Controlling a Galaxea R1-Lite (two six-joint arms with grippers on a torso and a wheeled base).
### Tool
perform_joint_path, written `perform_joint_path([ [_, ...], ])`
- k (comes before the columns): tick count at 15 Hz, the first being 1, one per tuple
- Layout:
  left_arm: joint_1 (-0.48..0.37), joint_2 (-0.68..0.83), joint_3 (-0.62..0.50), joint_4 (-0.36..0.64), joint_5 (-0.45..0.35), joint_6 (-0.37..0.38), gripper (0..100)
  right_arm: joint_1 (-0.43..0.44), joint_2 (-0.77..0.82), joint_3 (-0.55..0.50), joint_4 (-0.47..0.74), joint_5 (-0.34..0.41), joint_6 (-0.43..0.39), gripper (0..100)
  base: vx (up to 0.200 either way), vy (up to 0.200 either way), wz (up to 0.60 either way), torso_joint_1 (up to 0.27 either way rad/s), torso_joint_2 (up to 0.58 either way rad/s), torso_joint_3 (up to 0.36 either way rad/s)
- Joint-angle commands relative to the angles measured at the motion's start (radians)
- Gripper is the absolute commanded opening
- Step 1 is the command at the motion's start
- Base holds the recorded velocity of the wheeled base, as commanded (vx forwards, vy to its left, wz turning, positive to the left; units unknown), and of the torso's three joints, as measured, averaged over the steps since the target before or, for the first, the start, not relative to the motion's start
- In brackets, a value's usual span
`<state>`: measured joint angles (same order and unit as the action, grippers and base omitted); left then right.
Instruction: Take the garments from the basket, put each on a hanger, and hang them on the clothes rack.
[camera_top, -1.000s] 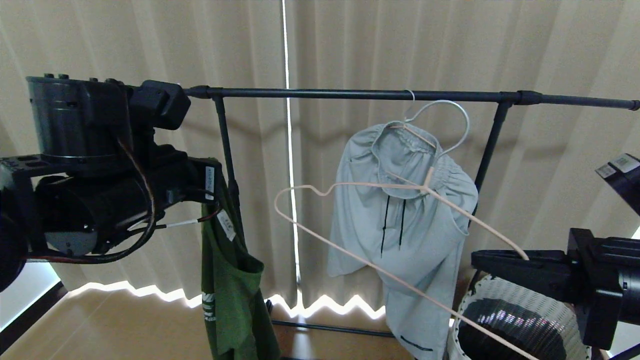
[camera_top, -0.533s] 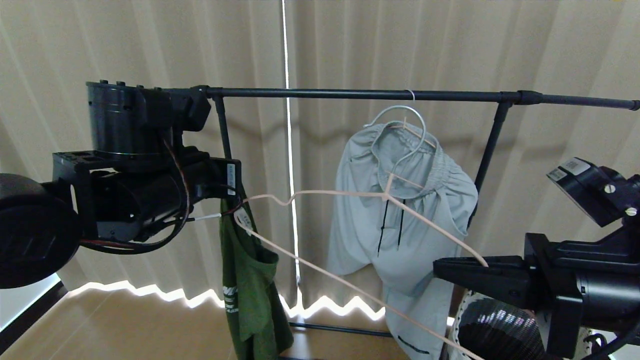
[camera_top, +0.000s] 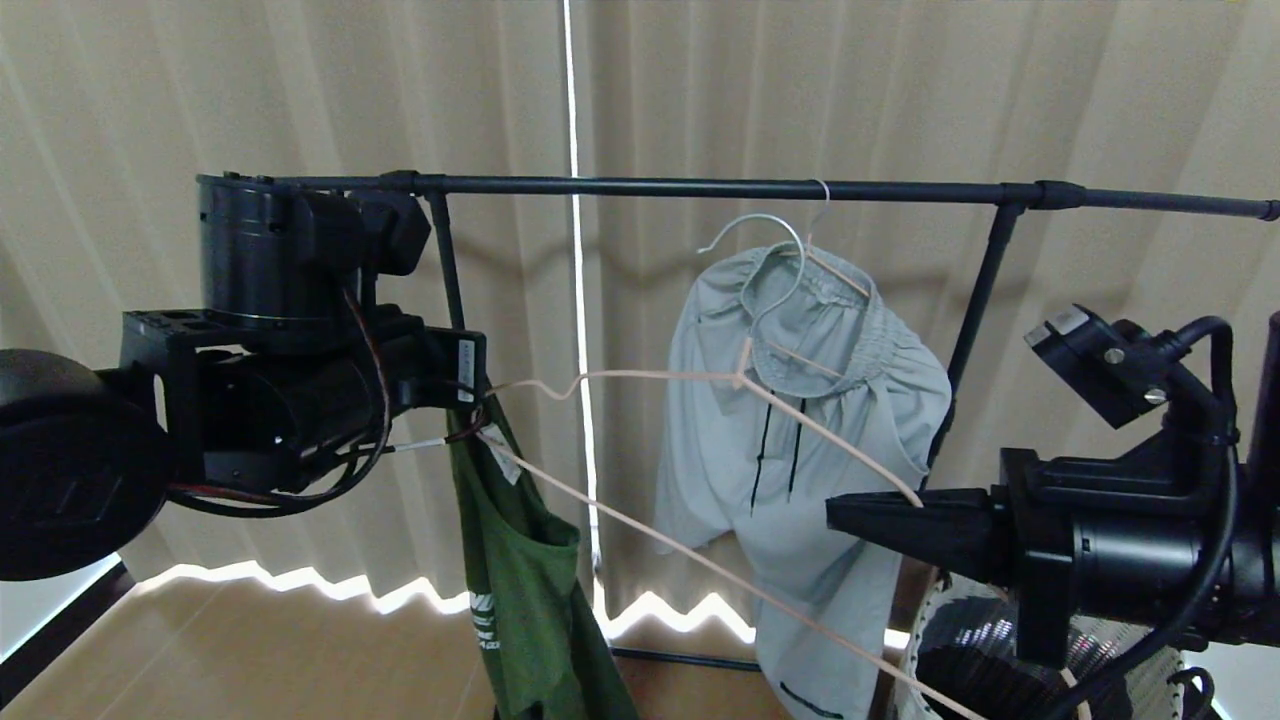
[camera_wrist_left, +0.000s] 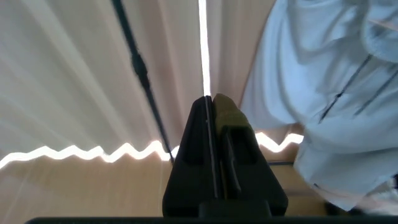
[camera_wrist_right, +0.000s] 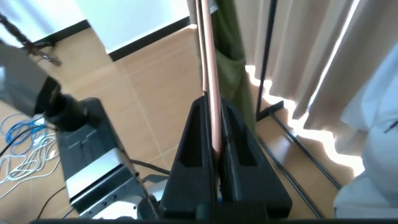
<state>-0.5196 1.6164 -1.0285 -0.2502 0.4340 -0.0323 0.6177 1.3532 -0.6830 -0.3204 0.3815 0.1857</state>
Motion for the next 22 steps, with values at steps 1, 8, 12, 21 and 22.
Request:
perform_joint_path([
  [1,-0.011,-0.018,-0.007,0.022,0.011,0.000,0,-0.001,0.055,-0.030,0.000,-0.019,0.009,0,0.000,0.000,0.00,0.000,0.00,0.000],
  [8,-0.010,-0.023,-0.038,0.092,0.012,-0.024,0,0.042,0.099,-0.075,0.001,-0.039,0.126,0,0.000,0.000,0.00,0.000,0.00,0.000],
  [12,-0.023,-0.021,-0.094,0.169,0.012,-0.100,0,0.091,0.149,-0.086,-0.008,-0.099,0.129,0,0.000,0.000,0.00,0.000,0.00,0.000],
  [21,-0.022,-0.133,-0.127,0.434,0.048,-0.104,0,0.062,0.244,-0.124,-0.126,-0.202,0.153,0,0.000,0.000,0.00,0.000,0.00,0.000],
  [22,-0.023,-0.133,-0.125,0.445,0.051,-0.104,0,0.060,0.254,-0.138,-0.127,-0.223,0.159,0,0.000,0.000,0.00,0.000,0.00,0.000],
])
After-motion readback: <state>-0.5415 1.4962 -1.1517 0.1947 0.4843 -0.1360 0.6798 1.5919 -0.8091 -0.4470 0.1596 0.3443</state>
